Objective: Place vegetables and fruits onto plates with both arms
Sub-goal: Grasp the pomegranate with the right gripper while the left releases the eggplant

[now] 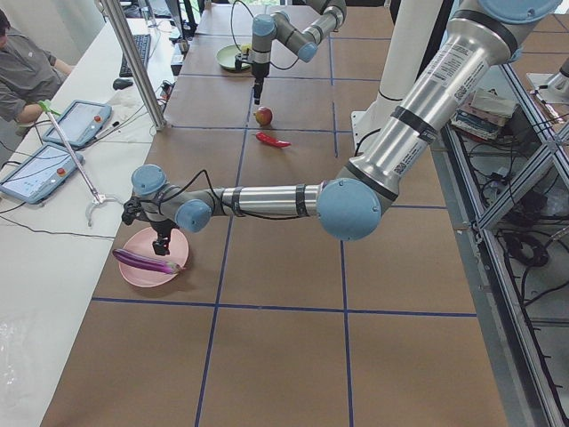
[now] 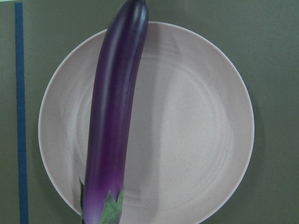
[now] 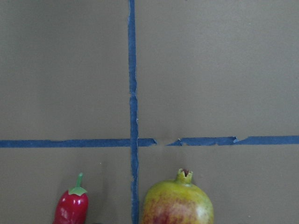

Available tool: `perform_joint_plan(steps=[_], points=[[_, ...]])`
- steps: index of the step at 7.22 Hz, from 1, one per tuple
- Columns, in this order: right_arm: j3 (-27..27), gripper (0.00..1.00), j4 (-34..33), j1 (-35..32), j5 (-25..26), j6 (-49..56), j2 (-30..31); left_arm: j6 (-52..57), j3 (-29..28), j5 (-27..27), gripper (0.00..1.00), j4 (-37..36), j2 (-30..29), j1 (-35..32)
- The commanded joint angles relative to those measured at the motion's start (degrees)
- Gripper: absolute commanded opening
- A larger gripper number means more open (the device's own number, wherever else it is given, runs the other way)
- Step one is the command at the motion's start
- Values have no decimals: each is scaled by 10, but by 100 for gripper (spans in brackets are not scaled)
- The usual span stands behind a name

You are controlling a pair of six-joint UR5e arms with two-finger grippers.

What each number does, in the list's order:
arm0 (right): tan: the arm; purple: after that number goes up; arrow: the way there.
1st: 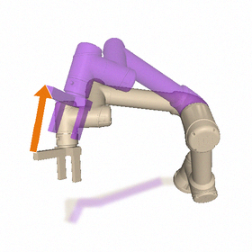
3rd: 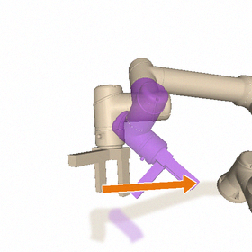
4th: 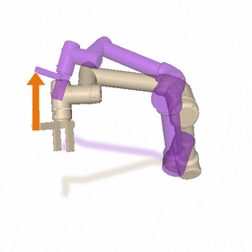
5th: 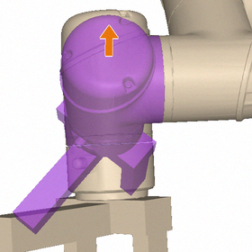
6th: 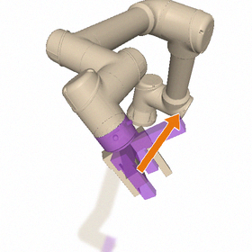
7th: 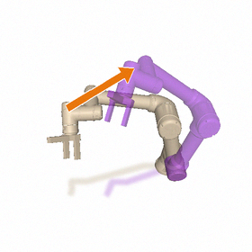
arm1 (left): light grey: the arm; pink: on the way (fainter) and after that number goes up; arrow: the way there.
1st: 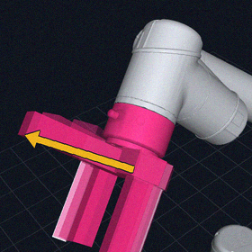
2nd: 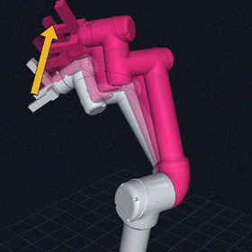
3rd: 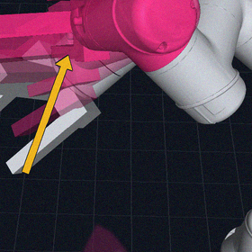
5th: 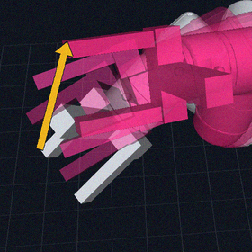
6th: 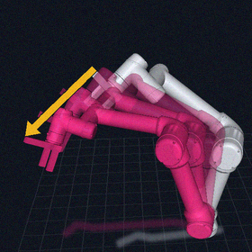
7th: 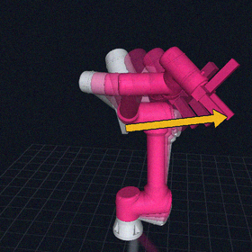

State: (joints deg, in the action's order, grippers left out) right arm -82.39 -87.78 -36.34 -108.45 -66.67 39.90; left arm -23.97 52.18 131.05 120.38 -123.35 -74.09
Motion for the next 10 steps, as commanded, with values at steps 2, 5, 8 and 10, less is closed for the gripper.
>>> perform_joint_plan(steps=[2,5,8,10], points=[[54,100,-4,31,49,7,-21,-15,8,0,100,0,1,2],[57,100,-34,42,60,46,-17,-15,14,0,100,0,10,5],[77,99,-33,55,74,46,-18,-13,13,0,100,1,12,6],[81,42,-34,54,76,65,-20,-13,14,0,100,1,15,8]])
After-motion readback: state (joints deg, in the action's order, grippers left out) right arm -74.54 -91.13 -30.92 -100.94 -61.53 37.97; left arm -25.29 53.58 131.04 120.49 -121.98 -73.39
